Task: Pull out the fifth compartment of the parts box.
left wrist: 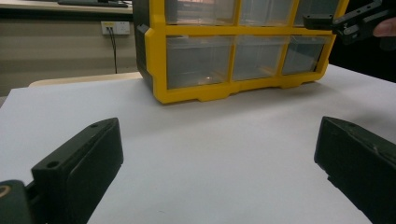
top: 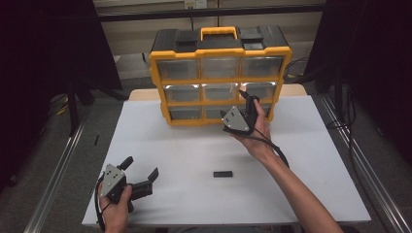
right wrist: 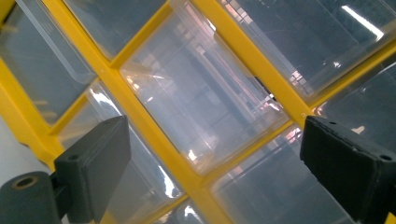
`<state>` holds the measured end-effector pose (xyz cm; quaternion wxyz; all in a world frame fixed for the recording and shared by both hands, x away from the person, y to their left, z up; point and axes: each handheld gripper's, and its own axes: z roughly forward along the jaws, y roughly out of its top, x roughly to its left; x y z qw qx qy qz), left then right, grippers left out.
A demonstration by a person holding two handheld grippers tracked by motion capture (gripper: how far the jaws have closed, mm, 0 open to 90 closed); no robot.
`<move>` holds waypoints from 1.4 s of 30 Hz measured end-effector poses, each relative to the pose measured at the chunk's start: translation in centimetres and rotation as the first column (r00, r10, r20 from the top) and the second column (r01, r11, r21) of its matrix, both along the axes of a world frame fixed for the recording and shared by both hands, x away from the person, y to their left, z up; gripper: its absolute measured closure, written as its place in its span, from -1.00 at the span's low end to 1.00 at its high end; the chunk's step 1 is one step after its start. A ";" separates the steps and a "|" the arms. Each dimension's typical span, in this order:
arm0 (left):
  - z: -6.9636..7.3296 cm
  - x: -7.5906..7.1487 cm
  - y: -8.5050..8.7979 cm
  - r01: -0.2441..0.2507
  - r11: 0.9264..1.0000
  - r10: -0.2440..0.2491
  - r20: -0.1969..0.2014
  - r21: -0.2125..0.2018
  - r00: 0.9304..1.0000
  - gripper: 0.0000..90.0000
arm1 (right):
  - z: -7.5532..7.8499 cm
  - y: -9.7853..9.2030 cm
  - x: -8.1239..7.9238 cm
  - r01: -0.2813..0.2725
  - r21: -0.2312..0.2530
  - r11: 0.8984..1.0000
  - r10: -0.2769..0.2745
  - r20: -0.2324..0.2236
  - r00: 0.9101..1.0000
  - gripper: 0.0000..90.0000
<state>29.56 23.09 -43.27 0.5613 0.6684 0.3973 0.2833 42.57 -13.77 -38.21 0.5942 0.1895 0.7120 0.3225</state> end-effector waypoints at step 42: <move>-0.1 0.1 0.1 -0.006 1.000 0.006 -0.010 0.005 1.000 -0.97 | -0.1 0.7 3.2 0.188 -0.478 0.858 -0.081 0.235 0.969 0.28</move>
